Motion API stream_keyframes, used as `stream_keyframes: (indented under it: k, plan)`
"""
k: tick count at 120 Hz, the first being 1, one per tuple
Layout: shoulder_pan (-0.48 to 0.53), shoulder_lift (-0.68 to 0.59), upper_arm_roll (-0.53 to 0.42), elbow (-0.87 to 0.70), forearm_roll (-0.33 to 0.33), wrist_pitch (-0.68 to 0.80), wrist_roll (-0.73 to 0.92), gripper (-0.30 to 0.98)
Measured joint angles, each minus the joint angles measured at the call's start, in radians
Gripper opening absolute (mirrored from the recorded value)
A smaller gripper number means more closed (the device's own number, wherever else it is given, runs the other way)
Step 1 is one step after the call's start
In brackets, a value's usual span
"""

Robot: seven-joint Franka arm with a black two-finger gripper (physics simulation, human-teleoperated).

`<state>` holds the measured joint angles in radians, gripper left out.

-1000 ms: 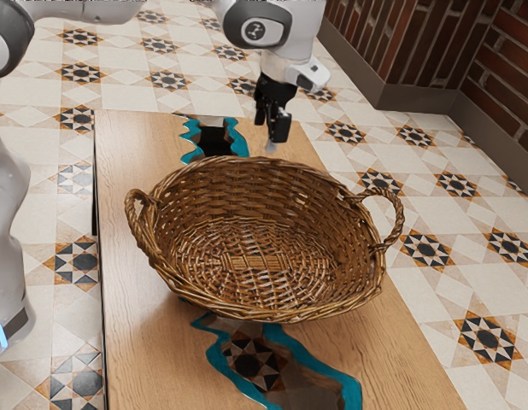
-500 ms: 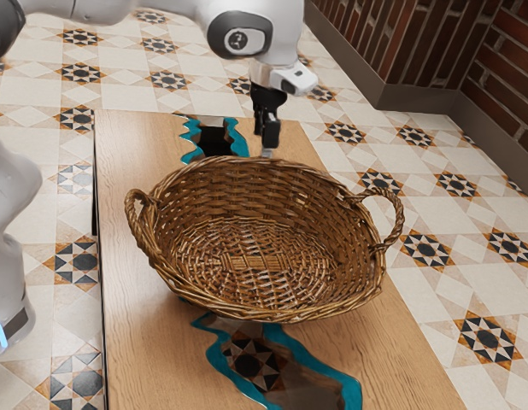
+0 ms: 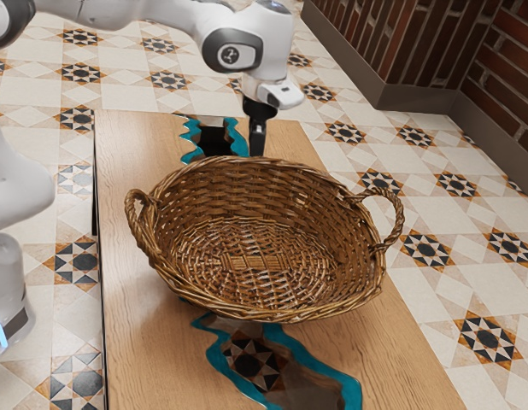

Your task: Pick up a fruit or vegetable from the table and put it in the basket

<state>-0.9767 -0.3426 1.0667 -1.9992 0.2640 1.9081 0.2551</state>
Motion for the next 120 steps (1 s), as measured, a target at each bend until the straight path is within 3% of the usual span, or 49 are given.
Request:
stream_keyframes:
  k: [34,54,79,120]
  plan:
    - [-0.226,-0.071,0.216,-0.016,0.101,0.035,0.017,0.69]
    - [-0.273,-0.077,0.246,-0.011,0.144,0.043,0.016,0.69]
    - [-0.465,-0.080,0.379,0.073,0.176,0.047,0.016,0.69]
    - [-0.561,-0.103,0.462,0.067,0.189,0.051,0.012,0.69]
